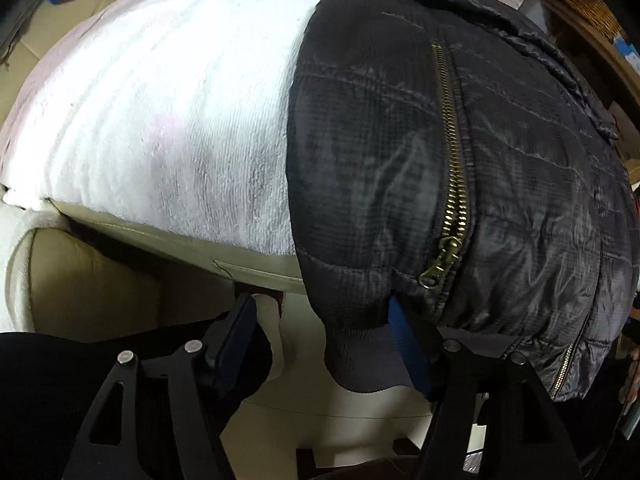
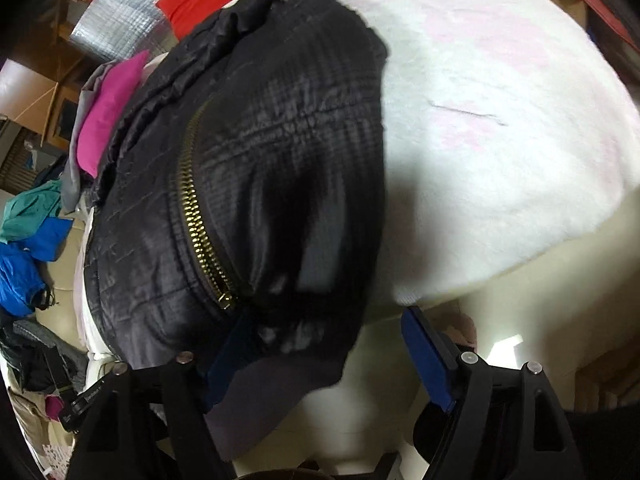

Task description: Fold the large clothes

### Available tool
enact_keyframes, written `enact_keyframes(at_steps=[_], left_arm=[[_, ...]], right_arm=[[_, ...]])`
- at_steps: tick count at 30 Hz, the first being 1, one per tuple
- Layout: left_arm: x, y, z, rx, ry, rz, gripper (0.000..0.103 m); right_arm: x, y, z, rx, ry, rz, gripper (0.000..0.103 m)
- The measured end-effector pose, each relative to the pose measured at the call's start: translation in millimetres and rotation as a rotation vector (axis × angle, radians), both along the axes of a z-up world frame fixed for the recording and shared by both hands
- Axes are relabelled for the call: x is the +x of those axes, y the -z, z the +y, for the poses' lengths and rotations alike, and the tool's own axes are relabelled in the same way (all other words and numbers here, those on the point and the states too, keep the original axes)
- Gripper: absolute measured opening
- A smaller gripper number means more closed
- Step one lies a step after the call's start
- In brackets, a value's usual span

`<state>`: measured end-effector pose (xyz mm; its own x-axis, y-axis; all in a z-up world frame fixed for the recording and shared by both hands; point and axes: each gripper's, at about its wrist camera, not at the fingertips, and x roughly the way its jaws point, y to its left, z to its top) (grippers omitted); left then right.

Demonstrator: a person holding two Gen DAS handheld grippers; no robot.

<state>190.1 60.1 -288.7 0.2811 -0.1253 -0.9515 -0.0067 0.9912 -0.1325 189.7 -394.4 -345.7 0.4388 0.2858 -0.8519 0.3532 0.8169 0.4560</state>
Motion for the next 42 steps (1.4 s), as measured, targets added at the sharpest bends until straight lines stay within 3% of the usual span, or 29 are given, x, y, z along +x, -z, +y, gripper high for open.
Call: enact_keyframes(at_steps=[4, 5, 6, 8, 11, 15, 17, 18, 19, 21, 24, 26, 28, 29, 30, 31, 33, 39, 42], left_arm=[[0.2, 2.0, 0.9, -0.011, 0.010, -0.013, 0.069], [-0.5, 2.8, 0.2, -0.019, 0.014, -0.014, 0.067], [-2.6, 2.4, 0.2, -0.033, 0.022, -0.016, 0.057], [-9.7, 2.2, -0.1, -0.062, 0.049, -0.023, 0.042], [-16.9, -0.1, -8.5, -0.043, 0.074, -0.041, 0.040], [-19.5, 0.2, -9.5, -0.046, 0.073, -0.039, 0.039], [-17.6, 2.0, -10.8, -0.049, 0.065, -0.028, 0.042], [-15.7, 4.9, -11.4, -0.050, 0.064, -0.016, 0.050], [-10.5, 14.0, -15.7, -0.055, 0.066, 0.015, 0.055], [-3.3, 30.6, -20.4, -0.051, 0.072, 0.082, 0.061], [-3.8, 41.8, -28.7, -0.061, 0.108, 0.128, 0.061], [-3.9, 44.6, -33.9, -0.061, 0.126, 0.125, 0.061], [-4.3, 43.0, -36.0, -0.069, 0.136, 0.104, 0.052], [-5.5, 39.9, -36.4, -0.067, 0.137, 0.094, 0.039], [-7.4, 36.6, -36.0, -0.064, 0.134, 0.085, 0.030], [-10.3, 33.0, -33.0, -0.070, 0.133, 0.078, 0.026], [-14.4, 24.0, -31.6, -0.096, 0.134, 0.055, 0.011], [-32.2, -16.5, -36.6, -0.206, 0.194, -0.062, 0.008], [-33.2, -21.9, -36.0, -0.232, 0.200, -0.080, 0.008]], right_arm=[[1.1, 6.6, 1.4, 0.061, 0.009, -0.014, 0.080], [1.2, 7.0, 3.2, 0.091, -0.017, -0.026, 0.078], [1.8, 6.7, 8.1, 0.126, -0.055, -0.037, 0.074], [-1.1, 1.6, 18.3, 0.072, -0.101, -0.050, 0.072], [-5.8, -6.1, 32.1, 0.007, -0.164, -0.075, 0.058], [-13.3, -13.5, 34.2, 0.025, -0.202, -0.130, 0.057], [-10.1, -9.2, 33.2, 0.037, -0.198, -0.096, 0.059], [-8.6, -2.3, 31.2, 0.063, -0.182, -0.063, 0.062], [-6.8, 2.4, 31.0, 0.076, -0.172, -0.037, 0.068], [-1.8, 11.1, 35.8, 0.072, -0.173, 0.031, 0.071], [2.9, 15.9, 45.2, 0.026, -0.209, 0.039, 0.071], [3.0, 13.3, 50.3, 0.003, -0.233, 0.020, 0.063], [0.7, 4.0, 59.7, -0.032, -0.266, -0.021, 0.037], [-2.6, -3.1, 64.7, -0.072, -0.285, -0.047, 0.031], [-6.6, -9.2, 68.1, -0.105, -0.292, -0.069, 0.019], [-10.3, -14.9, 70.1, -0.128, -0.290, -0.090, 0.013], [-16.9, -26.9, 72.2, -0.122, -0.275, -0.135, 0.013], [-38.2, -71.9, 88.9, -0.055, -0.302, -0.343, 0.013], [-32.5, -70.5, 82.2, -0.031, -0.293, -0.333, 0.013]])
